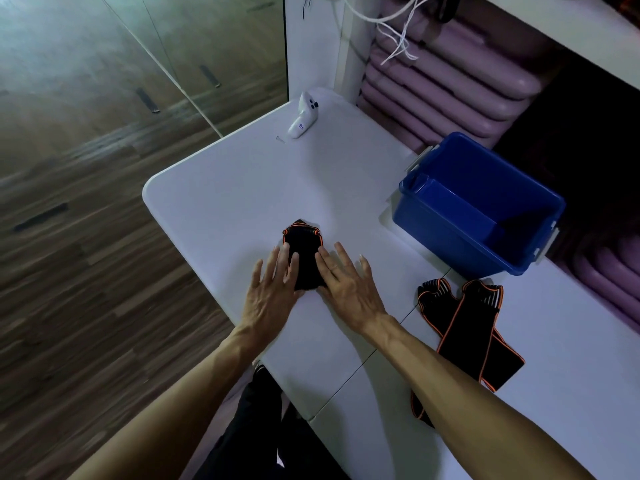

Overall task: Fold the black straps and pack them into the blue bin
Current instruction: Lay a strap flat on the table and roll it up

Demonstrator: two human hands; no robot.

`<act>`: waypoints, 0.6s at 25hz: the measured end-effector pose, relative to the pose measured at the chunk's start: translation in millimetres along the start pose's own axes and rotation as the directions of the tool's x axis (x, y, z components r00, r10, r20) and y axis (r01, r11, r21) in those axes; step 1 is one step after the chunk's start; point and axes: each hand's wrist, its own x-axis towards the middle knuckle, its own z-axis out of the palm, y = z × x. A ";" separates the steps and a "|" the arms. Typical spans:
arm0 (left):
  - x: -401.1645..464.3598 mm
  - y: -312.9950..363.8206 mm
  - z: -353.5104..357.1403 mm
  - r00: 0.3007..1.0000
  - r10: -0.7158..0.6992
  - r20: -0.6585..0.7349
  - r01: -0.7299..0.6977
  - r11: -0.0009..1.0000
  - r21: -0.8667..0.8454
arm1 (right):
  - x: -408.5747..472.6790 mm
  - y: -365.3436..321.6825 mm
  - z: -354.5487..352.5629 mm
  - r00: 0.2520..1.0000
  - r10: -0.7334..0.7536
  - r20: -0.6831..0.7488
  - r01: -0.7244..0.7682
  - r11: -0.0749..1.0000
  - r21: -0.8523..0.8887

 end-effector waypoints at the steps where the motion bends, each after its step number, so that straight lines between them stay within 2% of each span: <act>1: 2.2 -0.3 -1.3 1.000 0.015 0.006 -0.015 1.000 0.001 | 0.8 0.8 -1.4 1.000 -0.013 0.001 0.013 1.000 0.013; 6: 8.0 1.2 -14.2 0.997 0.079 -0.004 -0.079 0.997 0.002 | -0.1 -1.5 -0.5 0.998 -0.015 -0.062 0.022 0.994 0.107; 10: 8.9 0.8 -18.7 0.992 0.096 -0.083 -0.092 0.995 0.048 | 3.8 -2.9 2.6 0.992 -0.030 -0.123 0.028 0.999 -0.017; 15: 9.9 -4.0 -20.6 0.986 0.138 -0.098 -0.128 0.987 0.097 | 6.4 -2.5 2.3 0.973 -0.117 -0.200 0.111 0.993 -0.041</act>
